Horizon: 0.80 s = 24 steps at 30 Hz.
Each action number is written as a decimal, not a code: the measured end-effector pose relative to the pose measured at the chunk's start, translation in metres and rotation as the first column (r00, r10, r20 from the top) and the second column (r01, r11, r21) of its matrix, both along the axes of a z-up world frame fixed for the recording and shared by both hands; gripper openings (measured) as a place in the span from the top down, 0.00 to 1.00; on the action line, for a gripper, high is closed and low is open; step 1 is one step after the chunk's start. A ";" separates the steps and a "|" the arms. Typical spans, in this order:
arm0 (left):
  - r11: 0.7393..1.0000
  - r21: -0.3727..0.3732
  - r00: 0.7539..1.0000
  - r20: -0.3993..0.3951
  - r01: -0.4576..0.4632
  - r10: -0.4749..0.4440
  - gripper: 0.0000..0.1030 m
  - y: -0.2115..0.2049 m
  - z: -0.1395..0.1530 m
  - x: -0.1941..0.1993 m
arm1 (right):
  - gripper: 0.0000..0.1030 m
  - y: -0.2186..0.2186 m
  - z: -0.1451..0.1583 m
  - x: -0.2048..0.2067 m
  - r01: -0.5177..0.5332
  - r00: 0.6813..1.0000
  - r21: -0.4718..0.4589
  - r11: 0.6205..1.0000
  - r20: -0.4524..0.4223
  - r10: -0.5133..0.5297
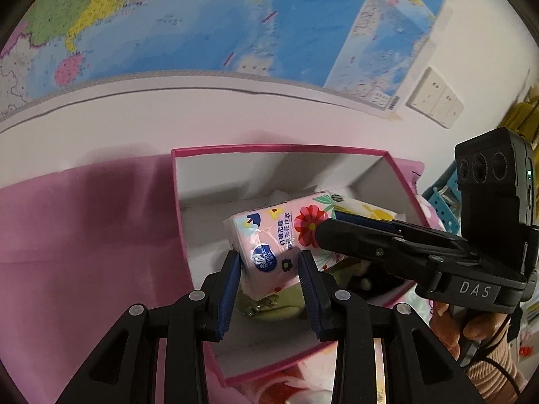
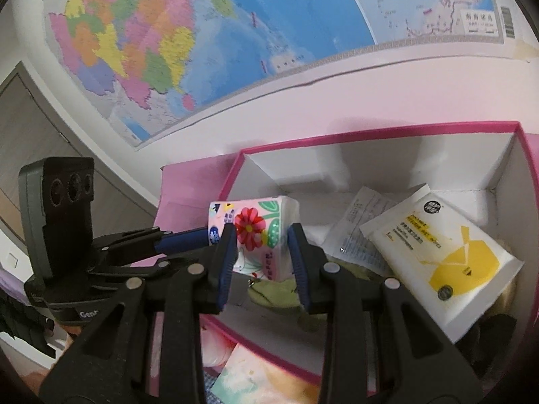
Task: Organize soft objects
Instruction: 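Carry the tissue pack into the pink box and open the right tool, then grasp the clear plastic packet on the bedspread with the right tool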
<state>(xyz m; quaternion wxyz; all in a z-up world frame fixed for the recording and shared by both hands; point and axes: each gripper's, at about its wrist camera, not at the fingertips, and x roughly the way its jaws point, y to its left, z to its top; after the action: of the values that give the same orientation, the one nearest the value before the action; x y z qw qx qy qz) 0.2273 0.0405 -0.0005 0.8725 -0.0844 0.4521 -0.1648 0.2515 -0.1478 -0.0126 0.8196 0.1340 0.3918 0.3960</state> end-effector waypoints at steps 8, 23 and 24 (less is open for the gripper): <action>0.999 0.006 0.999 -0.032 -0.033 0.034 0.66 0.006 -0.006 0.014 | 0.65 0.010 -0.005 0.014 0.028 0.999 -0.020 0.999 -0.021 -0.028; 0.998 0.002 0.993 0.103 -0.062 0.061 0.65 0.016 0.020 -0.024 | 0.60 -0.023 0.003 -0.013 0.044 0.999 -0.014 0.999 0.027 -0.043; 0.999 -0.001 0.991 0.127 -0.044 0.044 0.64 0.015 0.024 -0.034 | 0.60 -0.028 0.004 -0.020 0.034 0.999 -0.011 0.999 0.031 -0.034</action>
<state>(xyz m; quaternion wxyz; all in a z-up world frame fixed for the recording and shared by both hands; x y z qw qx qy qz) 0.1937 0.0551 0.0240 0.9031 -0.0829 0.3937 -0.1502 0.2317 -0.1754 -0.0083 0.8328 0.1297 0.3793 0.3818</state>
